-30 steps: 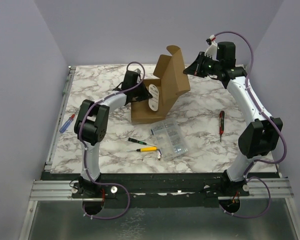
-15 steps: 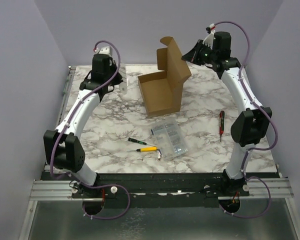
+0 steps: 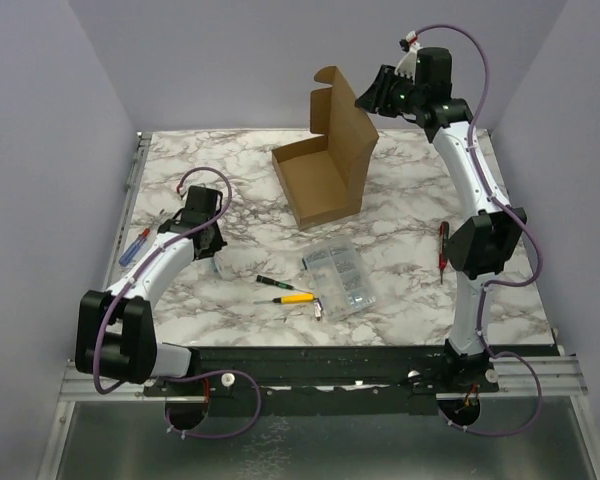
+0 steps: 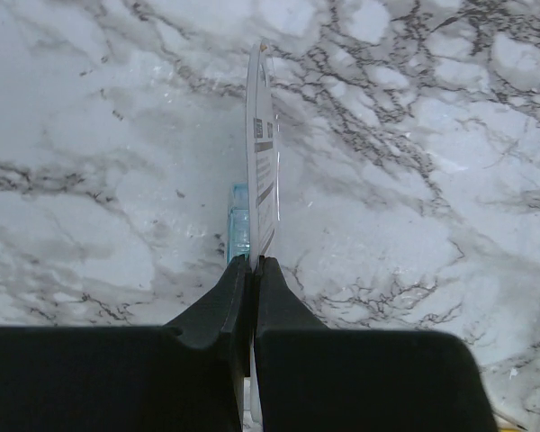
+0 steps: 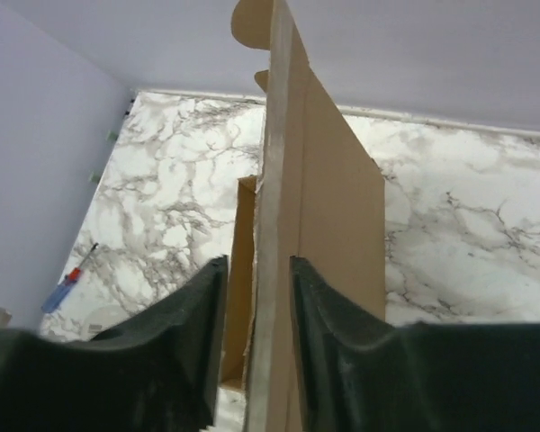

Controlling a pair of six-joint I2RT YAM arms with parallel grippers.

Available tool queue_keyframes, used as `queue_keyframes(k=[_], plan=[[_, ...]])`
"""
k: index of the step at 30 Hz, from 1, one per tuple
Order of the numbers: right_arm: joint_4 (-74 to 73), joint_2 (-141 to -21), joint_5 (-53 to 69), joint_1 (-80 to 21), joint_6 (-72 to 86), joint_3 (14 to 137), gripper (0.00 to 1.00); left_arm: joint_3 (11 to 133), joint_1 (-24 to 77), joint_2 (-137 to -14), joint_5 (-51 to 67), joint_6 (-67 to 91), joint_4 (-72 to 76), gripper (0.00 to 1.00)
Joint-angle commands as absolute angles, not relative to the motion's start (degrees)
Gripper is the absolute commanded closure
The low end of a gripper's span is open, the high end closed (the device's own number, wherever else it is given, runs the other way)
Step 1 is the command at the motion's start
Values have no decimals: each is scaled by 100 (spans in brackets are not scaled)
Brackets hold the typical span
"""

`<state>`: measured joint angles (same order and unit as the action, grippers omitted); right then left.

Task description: Unpack the express box

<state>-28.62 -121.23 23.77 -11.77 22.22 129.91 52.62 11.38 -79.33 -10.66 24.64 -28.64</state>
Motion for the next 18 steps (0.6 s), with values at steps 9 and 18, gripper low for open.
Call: queue_keyframes(k=[9, 18], plan=[[-4656, -11080, 950, -1239, 1432, 13352, 28, 4414, 1141, -7007, -1808, 3736, -2745, 72], [-4139, -8418, 1077, -1240, 1645, 11266, 20, 4880, 1133, -6202, -2296, 3528, -3047, 29]])
